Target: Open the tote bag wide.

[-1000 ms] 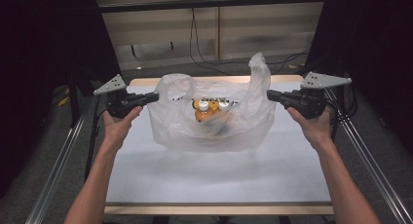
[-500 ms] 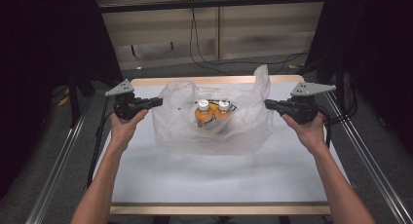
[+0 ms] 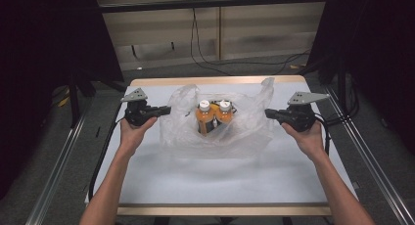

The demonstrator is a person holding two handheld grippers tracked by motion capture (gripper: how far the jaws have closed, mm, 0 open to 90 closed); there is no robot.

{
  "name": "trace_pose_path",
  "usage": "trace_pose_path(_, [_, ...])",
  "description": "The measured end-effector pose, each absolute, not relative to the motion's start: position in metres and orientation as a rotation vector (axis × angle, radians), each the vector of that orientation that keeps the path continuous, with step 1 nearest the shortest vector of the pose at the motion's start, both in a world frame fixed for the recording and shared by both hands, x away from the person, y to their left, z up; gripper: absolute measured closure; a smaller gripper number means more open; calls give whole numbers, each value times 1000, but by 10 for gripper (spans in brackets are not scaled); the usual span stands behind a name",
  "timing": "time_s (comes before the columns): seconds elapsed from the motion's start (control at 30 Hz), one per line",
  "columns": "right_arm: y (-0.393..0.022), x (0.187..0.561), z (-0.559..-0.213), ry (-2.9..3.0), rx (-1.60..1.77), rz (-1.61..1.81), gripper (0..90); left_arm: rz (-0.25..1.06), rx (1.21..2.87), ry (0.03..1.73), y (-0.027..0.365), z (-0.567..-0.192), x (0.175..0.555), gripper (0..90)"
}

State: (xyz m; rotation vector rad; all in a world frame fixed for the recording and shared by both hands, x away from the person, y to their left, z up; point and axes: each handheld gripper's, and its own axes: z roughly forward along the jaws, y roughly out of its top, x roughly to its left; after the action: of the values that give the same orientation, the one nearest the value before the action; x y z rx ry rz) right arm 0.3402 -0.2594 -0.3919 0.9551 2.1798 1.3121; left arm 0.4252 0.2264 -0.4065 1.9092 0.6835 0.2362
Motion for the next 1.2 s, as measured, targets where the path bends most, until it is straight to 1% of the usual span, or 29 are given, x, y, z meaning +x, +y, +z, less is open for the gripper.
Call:
trace_pose_path(0.23, [-260,348,-405,2219,986,1267,900,205,1945,734,236,-433,426,900])
trace_pose_path(0.37, [-261,349,-415,2249,1003,1237,900,190,1959,736,237,-439,425,900])
trace_pose_path(0.83, [-256,348,-446,2358,1028,1148,900,177,2123,732,228,-463,423,900])
trace_pose_path(0.97, [-254,347,-457,2397,1038,1109,900,138,2099,785,234,-471,425,900])
trace_pose_path(1.03, [-254,349,-462,2408,1051,1110,900,118,2115,785,233,-476,425,900])
trace_pose_path(1.1, [-254,351,-471,2433,1071,1072,900,126,2135,787,231,-477,426,900])
trace_pose_path(1.2, [-254,351,-475,2443,1078,1059,900,115,2147,795,232,-483,427,900])
